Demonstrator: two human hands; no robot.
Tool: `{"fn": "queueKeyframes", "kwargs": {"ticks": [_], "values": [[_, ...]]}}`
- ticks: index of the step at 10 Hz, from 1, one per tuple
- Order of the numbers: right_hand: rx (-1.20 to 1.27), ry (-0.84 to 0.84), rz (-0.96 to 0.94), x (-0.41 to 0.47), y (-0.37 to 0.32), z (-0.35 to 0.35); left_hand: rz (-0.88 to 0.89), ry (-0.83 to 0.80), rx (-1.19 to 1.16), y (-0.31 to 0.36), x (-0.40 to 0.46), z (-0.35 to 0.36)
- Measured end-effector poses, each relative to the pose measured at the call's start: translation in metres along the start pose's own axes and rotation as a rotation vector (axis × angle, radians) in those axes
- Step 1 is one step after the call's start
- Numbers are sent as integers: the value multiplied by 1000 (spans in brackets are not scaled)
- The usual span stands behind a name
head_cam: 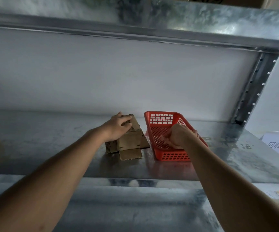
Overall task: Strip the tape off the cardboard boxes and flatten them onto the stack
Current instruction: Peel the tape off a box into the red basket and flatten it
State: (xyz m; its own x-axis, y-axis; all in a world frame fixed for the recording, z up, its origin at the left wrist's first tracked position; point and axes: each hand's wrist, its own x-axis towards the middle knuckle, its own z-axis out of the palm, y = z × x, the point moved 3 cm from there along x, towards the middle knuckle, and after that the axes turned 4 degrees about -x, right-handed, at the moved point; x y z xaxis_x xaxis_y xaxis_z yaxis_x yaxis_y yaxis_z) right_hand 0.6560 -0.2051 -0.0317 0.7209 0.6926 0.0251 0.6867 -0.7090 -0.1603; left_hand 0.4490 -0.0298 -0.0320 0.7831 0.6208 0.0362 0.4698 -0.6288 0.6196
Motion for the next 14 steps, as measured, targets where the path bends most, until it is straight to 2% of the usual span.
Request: {"fn": "queueKeyframes", "kwargs": {"ticks": [2,5,7,9,11,12,13,14], "values": [[25,109,-218,-9,-14,-12,-9,2,-5,4,0,0],[237,155,-266,-7,-14,-18,-7,-7,-6,7,0,-1],[426,111,-246,-8,-11,-17,-9,-12,16,9,-1,-2],[171,264,-178,-14,-2,-23,-13,-17,9,9,-1,-1],[13,287,-38,-20,-2,-32,-12,-25,17,8,0,-1],[34,244,-24,-21,-3,-32,-11,-31,24,6,0,-1],[144,145,-76,-21,-5,-30,-10,-32,30,7,0,-1],[220,131,-158,-19,-11,-29,-11,-31,40,8,1,0]]}}
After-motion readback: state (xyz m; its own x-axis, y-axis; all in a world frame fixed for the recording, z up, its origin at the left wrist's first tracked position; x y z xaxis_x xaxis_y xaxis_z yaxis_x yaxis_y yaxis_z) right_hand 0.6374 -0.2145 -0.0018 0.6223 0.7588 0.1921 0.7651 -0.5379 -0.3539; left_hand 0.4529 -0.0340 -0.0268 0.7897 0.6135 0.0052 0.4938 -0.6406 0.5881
